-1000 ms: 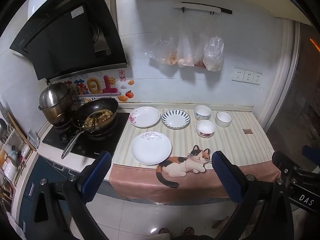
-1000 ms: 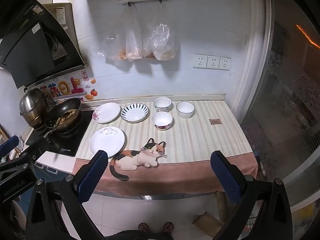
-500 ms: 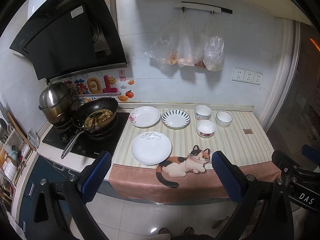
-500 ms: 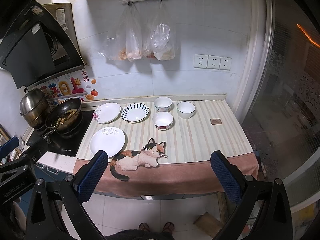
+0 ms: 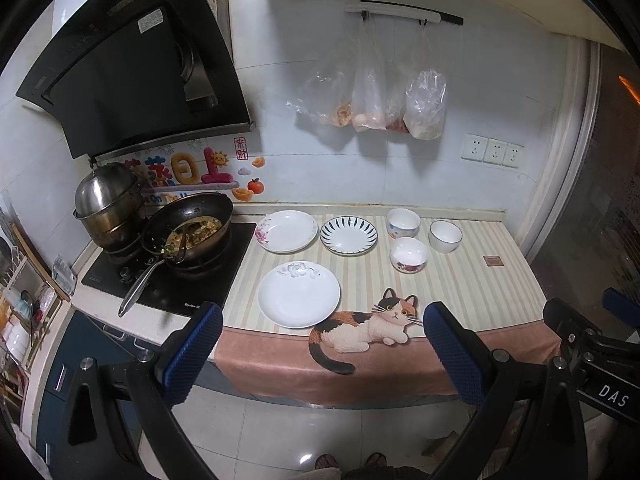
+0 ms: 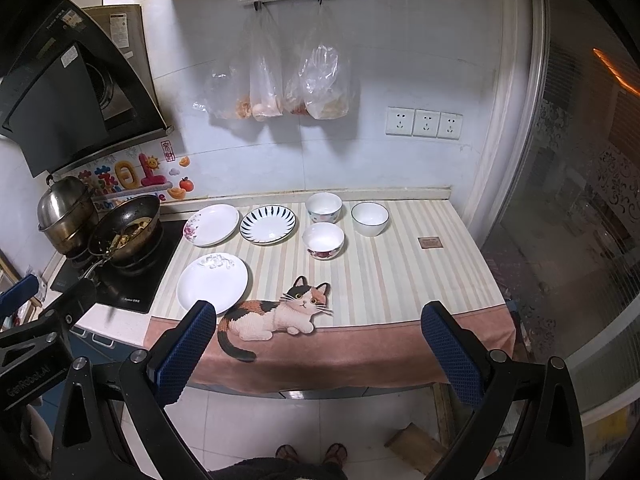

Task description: Organize plates and bowls

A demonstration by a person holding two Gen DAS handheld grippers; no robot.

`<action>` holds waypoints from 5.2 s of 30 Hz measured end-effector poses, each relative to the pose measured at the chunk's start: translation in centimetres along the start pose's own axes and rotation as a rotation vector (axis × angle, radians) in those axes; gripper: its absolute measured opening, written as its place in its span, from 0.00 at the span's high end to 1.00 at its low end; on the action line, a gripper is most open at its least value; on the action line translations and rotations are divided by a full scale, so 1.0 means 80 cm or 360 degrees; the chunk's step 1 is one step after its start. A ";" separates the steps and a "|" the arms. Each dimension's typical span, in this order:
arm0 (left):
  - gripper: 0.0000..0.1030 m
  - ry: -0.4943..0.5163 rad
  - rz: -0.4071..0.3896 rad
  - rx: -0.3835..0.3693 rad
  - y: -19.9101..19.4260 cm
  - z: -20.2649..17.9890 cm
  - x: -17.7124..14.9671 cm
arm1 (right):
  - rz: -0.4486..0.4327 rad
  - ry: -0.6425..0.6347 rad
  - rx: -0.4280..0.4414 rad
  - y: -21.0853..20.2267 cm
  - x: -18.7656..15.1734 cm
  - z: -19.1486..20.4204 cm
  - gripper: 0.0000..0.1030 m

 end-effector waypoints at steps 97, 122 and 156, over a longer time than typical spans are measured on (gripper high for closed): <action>0.54 -0.0290 0.1147 -0.0146 0.619 0.190 -0.144 | 0.1158 -0.0007 0.0739 0.713 -0.101 0.251 0.47; 0.61 -0.0107 0.1025 -0.0246 0.562 0.109 -0.115 | 0.1086 -0.0010 0.0696 0.658 -0.083 0.177 0.66; 0.61 0.0190 0.1172 -0.0408 0.577 -0.077 -0.169 | 0.1118 0.0313 0.0468 0.635 -0.148 -0.030 0.66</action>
Point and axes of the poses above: each gripper's, at about its wrist camera, not at the fingertips, and y roughly the way its jaws point, z to its left, x to its top, the point moved 9 cm from there along y, roughly the way its jaws point, and after that the axes turned 1 degree about -y, right-handed, at the moved point
